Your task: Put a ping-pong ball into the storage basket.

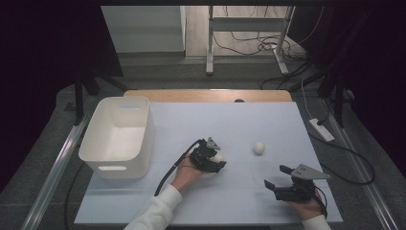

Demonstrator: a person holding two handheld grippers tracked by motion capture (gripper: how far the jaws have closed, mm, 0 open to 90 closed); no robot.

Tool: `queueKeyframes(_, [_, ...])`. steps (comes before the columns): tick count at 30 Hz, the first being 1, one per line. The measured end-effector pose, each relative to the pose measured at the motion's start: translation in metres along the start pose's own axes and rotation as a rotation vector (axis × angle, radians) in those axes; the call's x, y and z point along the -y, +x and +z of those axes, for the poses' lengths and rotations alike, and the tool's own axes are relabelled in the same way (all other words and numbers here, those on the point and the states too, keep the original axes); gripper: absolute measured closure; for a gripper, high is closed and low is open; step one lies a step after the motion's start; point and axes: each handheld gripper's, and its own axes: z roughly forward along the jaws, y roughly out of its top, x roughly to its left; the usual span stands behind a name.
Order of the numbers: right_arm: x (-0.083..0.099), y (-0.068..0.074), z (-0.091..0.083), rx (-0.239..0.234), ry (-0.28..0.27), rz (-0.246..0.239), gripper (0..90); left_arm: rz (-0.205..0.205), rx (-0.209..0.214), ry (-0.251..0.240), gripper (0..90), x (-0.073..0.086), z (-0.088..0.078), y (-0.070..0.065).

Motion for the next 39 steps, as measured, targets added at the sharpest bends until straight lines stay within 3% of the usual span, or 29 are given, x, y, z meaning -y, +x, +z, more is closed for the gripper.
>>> queueKeyframes(7, [0.000,0.000,0.000,0.000,-0.004,0.003,13.4,0.006,-0.005,-0.003,50.4,0.000,-0.001,0.000])
queueKeyframes(16, [0.000,0.000,-0.001,0.003,-0.006,0.002,13.4,-0.012,-0.014,-0.042,50.5,0.001,-0.012,0.004])
queueKeyframes(39, [0.000,0.000,-0.001,0.009,-0.004,0.003,13.6,-0.008,0.008,-0.113,50.4,0.001,-0.036,0.001])
